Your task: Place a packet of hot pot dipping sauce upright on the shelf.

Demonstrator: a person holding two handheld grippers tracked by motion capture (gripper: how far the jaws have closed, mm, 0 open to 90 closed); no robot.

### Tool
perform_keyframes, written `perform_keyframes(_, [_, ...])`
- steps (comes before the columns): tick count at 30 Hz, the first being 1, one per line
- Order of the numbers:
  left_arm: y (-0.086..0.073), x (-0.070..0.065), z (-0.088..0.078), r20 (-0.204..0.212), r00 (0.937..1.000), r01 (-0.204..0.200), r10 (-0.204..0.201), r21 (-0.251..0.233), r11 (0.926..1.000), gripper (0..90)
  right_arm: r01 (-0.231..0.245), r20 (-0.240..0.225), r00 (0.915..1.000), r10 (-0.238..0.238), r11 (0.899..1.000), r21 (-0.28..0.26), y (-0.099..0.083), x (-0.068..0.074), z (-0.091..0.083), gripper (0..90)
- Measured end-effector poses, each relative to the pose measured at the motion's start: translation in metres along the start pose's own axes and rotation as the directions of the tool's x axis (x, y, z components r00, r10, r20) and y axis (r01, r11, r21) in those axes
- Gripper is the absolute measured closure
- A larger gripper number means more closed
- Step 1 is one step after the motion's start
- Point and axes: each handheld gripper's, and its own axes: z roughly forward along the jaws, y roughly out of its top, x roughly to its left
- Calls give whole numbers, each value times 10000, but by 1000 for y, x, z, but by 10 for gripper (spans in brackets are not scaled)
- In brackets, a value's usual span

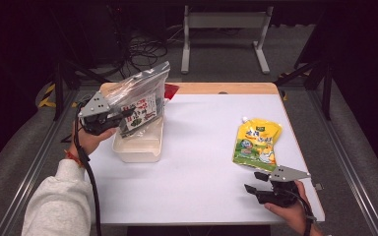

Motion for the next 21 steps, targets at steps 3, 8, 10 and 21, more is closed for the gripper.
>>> perform_keyframes(3, [0,2,3,-79,10000,-42,44,213,9998,793,19,-9,10000,-19,10000,-7,0,0,0,403])
perform_keyframes(8, [-2,5,7,37,10000,35,-36,220,9998,789,0,-49,10000,0,10000,24,1,2,2,402])
perform_keyframes(10, [-3,6,8,29,9999,127,-128,174,9998,788,55,-57,10000,-55,10000,65,1,3,3,402])
perform_keyframes(21, [-21,9,21,155,9953,965,-961,-267,9950,784,72,-150,9999,-71,9999,71,1,4,4,400])
